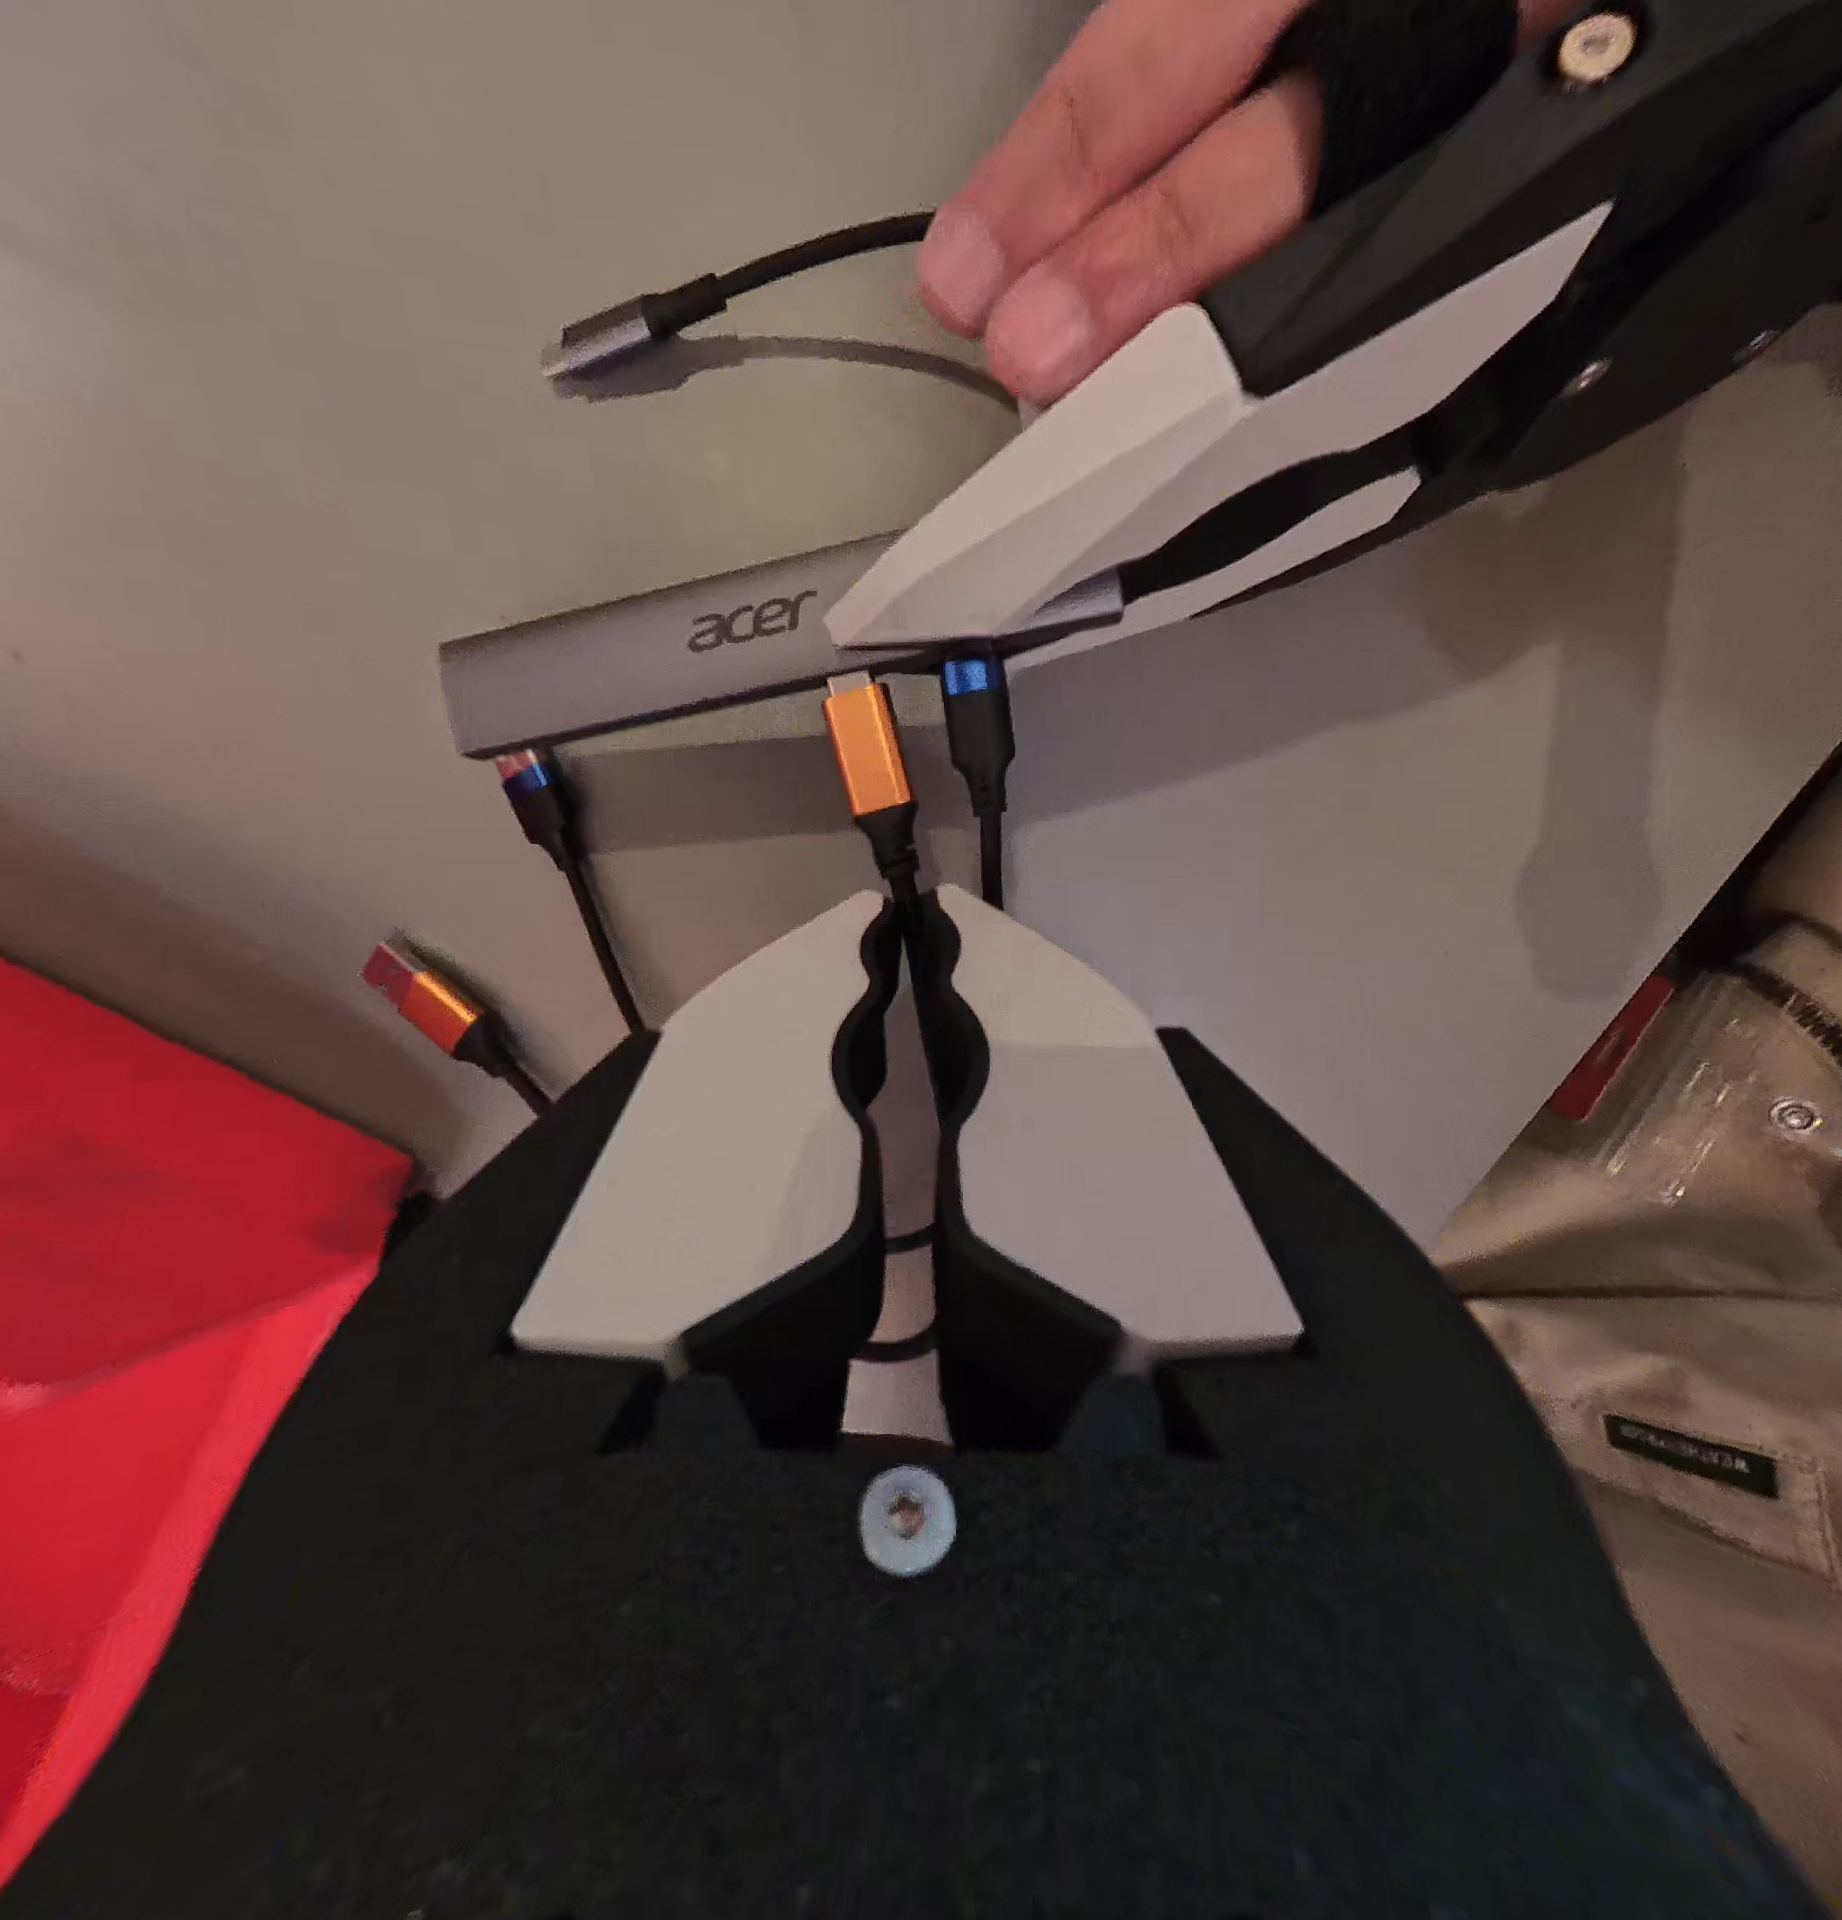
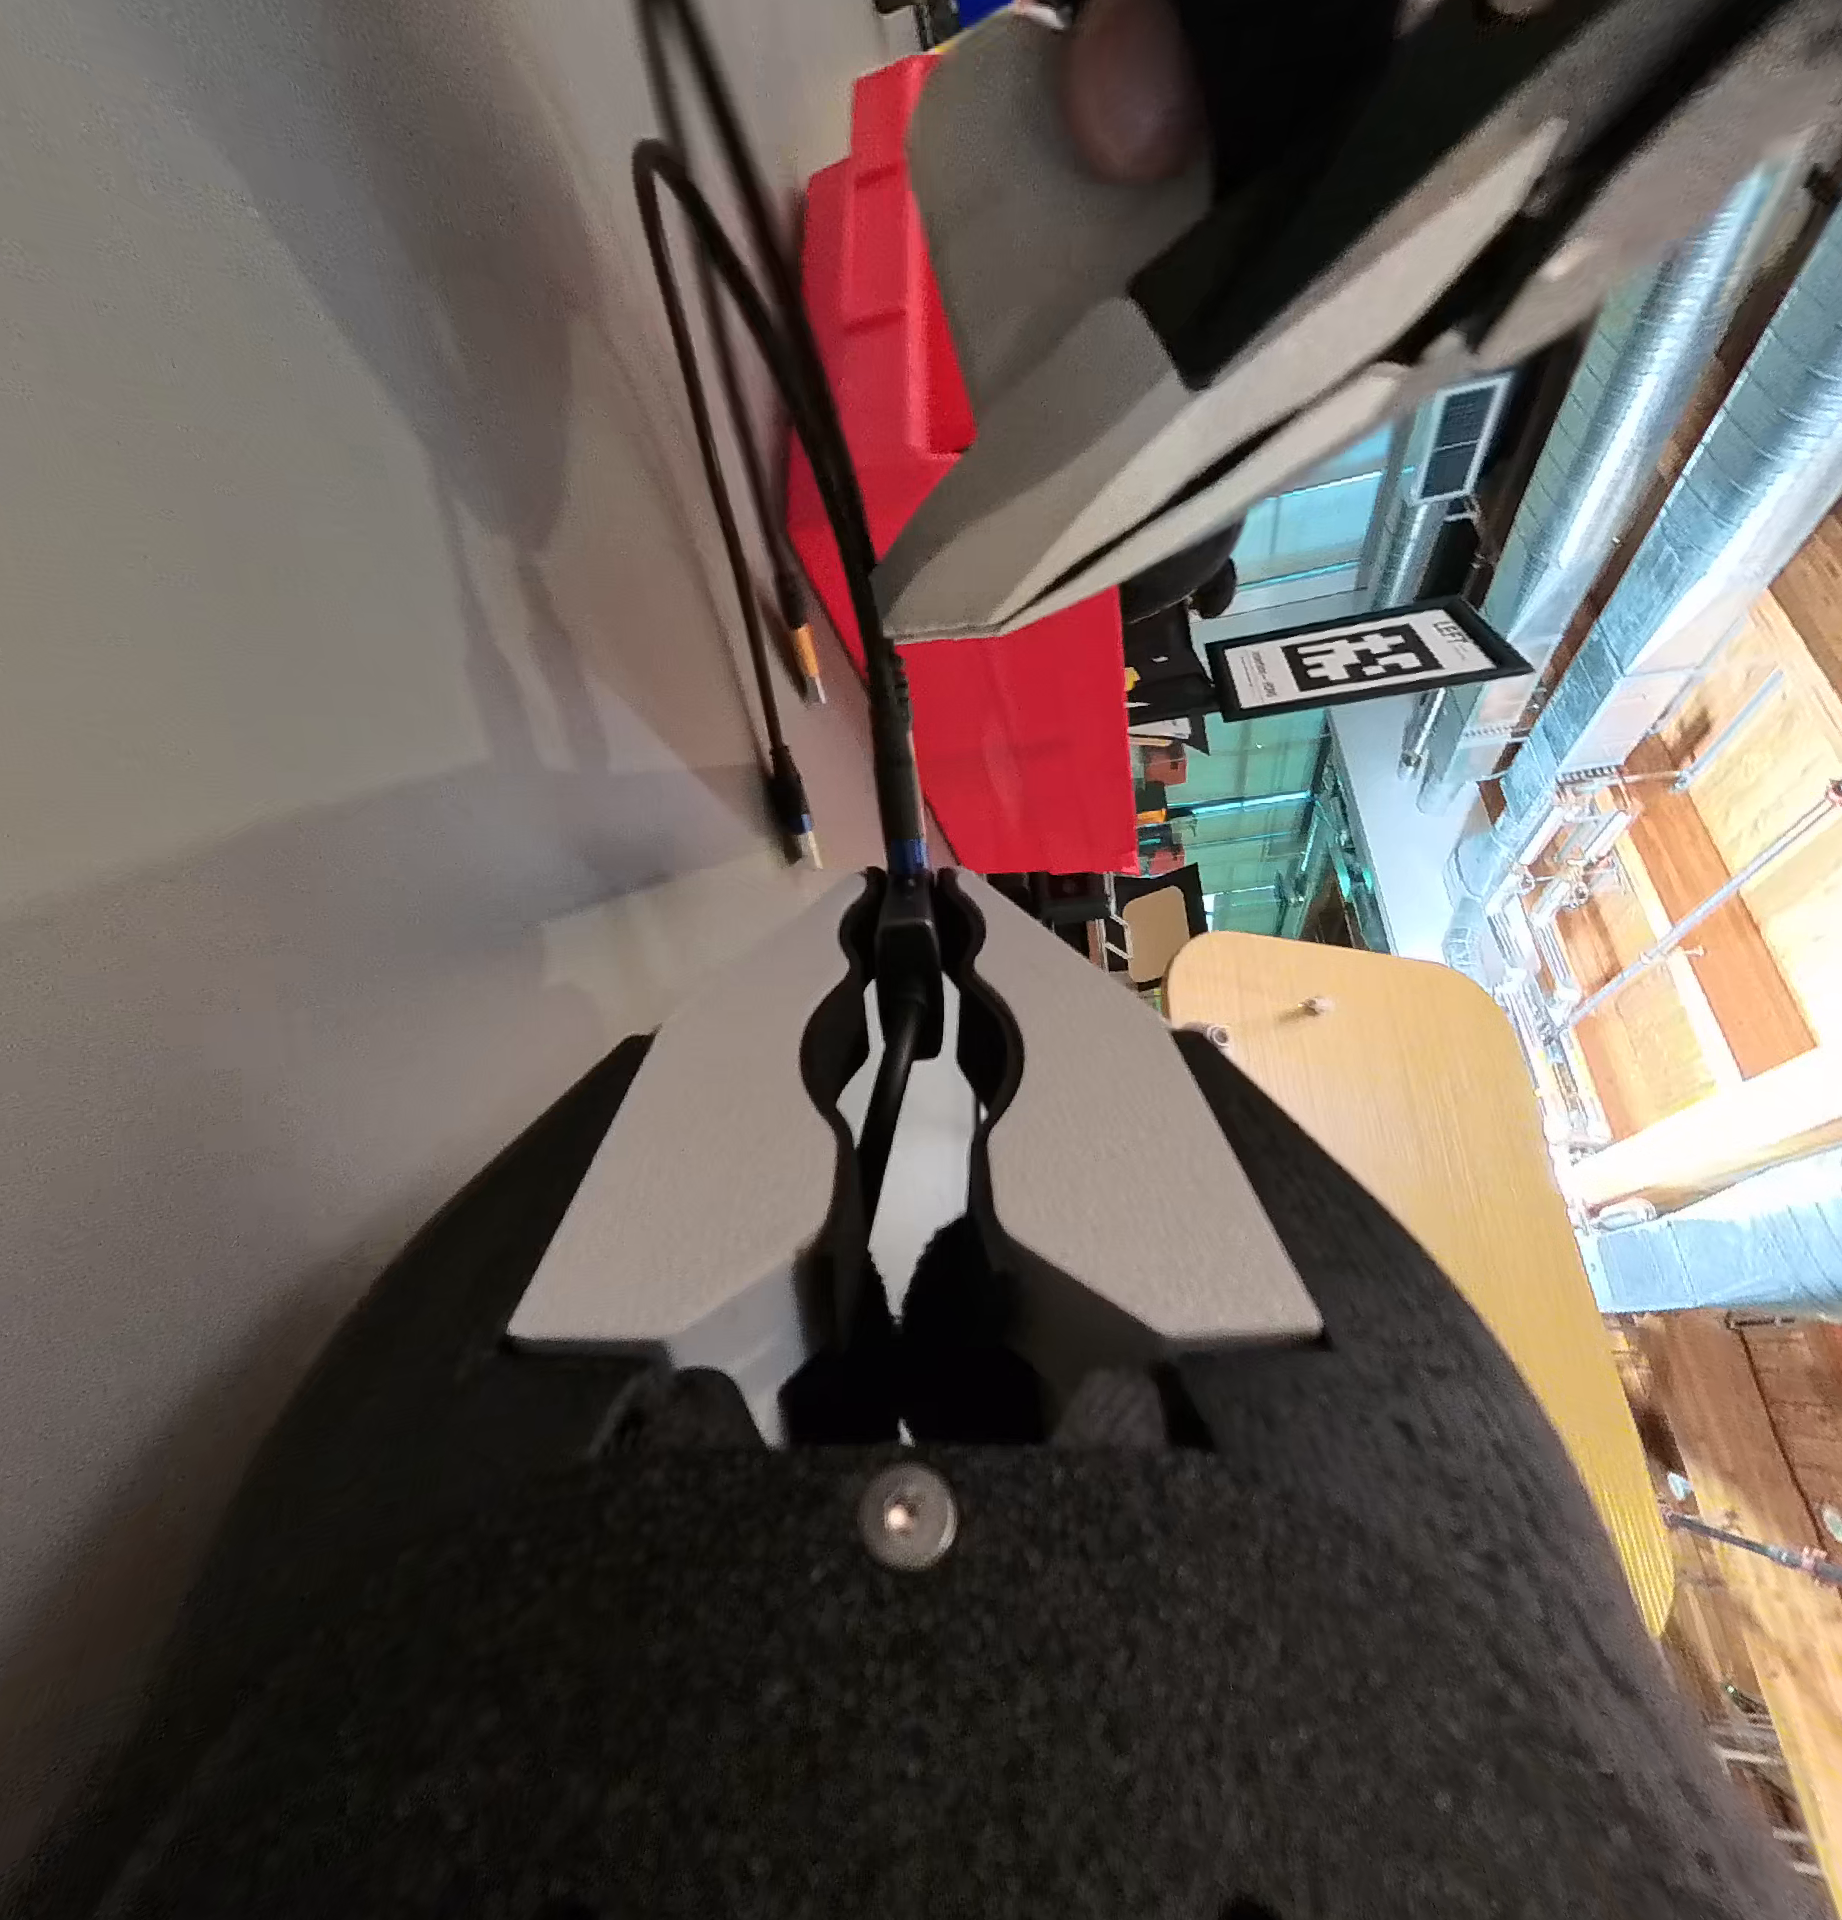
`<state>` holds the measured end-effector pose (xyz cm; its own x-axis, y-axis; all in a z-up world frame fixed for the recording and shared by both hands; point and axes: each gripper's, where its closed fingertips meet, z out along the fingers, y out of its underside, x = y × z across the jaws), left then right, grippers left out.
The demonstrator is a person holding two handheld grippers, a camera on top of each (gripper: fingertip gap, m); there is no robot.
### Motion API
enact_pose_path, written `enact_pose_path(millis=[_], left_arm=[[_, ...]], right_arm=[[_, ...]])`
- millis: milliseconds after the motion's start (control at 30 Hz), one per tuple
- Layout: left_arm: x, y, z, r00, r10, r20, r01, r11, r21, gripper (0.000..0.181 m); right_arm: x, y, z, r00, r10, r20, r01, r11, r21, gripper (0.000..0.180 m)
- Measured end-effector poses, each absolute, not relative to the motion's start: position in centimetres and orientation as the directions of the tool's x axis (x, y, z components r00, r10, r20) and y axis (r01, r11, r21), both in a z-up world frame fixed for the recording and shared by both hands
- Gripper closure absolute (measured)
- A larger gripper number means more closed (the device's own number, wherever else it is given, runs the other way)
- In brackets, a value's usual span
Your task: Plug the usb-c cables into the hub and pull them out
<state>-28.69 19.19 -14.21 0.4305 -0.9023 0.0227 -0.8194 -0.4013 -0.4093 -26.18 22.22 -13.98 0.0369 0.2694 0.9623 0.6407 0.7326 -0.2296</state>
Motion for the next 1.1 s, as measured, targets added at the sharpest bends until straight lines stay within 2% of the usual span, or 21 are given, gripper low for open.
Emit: enact_pose_path(millis=[133,267,533,700,967,1100], left_arm=[[-28.7,18.9,-15.0,0.445,-0.891,0.088,-0.771,-0.431,-0.470,0.176],[-28.6,18.0,-16.1,0.411,-0.905,0.110,-0.774,-0.410,-0.483,0.174],[-28.3,18.0,-16.3,0.446,-0.888,0.107,-0.744,-0.435,-0.508,0.175],[-28.0,18.4,-16.8,0.450,-0.881,0.145,-0.724,-0.455,-0.518,0.175],[-27.2,18.9,-15.6,0.382,-0.903,0.199,-0.673,-0.419,-0.609,0.176],[-27.5,19.2,-16.3,0.392,-0.903,0.174,-0.704,-0.417,-0.575,0.176]], right_arm=[[-26.3,21.7,-13.8,0.030,0.247,0.968,0.616,0.759,-0.213,0.171],[-26.8,20.5,-13.6,0.025,0.243,0.970,0.562,0.799,-0.215,0.171],[-26.8,20.6,-14.5,0.033,0.360,0.932,0.547,0.774,-0.319,0.171],[-26.6,21.0,-14.7,0.009,0.339,0.941,0.574,0.769,-0.282,0.171],[-26.3,21.1,-14.3,0.058,0.462,0.885,0.540,0.731,-0.417,0.171],[-26.4,21.1,-14.6,0.056,0.476,0.878,0.543,0.723,-0.427,0.171]])
